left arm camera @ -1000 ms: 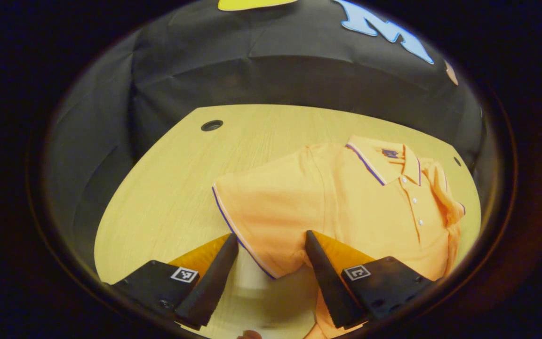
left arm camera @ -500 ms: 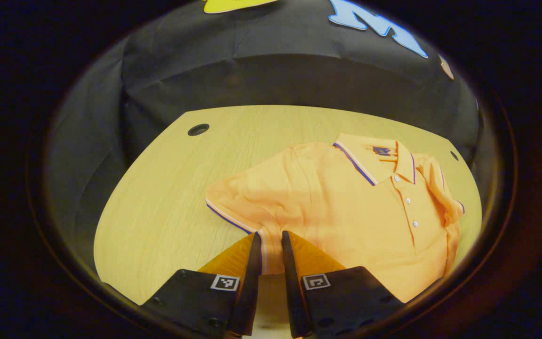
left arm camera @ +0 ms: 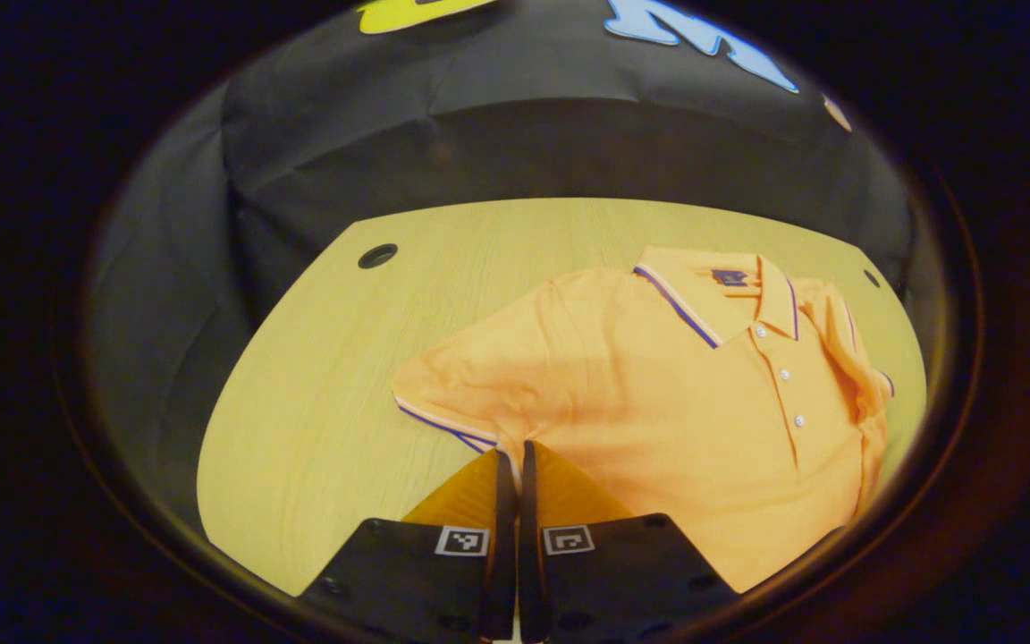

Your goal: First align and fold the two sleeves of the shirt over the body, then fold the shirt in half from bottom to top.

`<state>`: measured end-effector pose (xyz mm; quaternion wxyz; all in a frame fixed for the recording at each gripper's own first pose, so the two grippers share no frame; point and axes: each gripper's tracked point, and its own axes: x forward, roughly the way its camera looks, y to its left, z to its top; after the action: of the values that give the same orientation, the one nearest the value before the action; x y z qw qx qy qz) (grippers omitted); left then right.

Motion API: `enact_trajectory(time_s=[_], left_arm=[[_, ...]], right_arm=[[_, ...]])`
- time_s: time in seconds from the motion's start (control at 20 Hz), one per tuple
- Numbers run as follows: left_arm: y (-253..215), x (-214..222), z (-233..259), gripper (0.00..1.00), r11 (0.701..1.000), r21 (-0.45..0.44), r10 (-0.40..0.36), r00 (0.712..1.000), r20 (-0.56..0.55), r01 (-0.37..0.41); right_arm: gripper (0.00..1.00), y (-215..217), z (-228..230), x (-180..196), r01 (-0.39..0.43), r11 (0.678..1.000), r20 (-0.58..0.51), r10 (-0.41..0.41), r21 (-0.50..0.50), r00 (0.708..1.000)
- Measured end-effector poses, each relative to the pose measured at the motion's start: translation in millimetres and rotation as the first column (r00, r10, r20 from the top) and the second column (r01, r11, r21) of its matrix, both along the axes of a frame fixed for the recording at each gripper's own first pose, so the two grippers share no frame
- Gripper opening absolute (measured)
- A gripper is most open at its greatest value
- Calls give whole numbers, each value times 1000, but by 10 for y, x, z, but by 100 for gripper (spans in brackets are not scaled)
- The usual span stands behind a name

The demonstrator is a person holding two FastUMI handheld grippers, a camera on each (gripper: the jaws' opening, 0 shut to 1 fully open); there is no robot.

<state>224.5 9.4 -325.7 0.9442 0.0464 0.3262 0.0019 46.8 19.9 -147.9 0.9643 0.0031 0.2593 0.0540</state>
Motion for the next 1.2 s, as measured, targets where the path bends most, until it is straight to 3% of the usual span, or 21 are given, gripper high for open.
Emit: enact_trajectory(time_s=[0.2, 0.6, 0.95, 1.15, 1.2], left_arm=[[-264, 112, 325, 8, 993, 62, -100, 993, 70, 96], [-1291, 123, 598, 8, 945, 111, -319, 941, 112, 307], [-1665, 50, 410, 8, 931, 81, -361, 930, 64, 356], [-1714, -6, 377, 14, 928, 35, -373, 926, 54, 372], [-1726, -30, 381, 21, 926, 20, -378, 925, 49, 377]], right_arm=[[44, -17, 2, -7, 7, 1000, -8, -7, 9, 1000], [44, -56, -23, -75, 19, 1000, -18, -18, 8, 1000], [44, -240, -94, -241, 65, 998, -35, -64, 4, 997], [44, -306, -150, -312, 82, 997, -47, -82, 9, 996], [44, -302, -161, -325, 84, 996, -49, -83, 12, 995]])
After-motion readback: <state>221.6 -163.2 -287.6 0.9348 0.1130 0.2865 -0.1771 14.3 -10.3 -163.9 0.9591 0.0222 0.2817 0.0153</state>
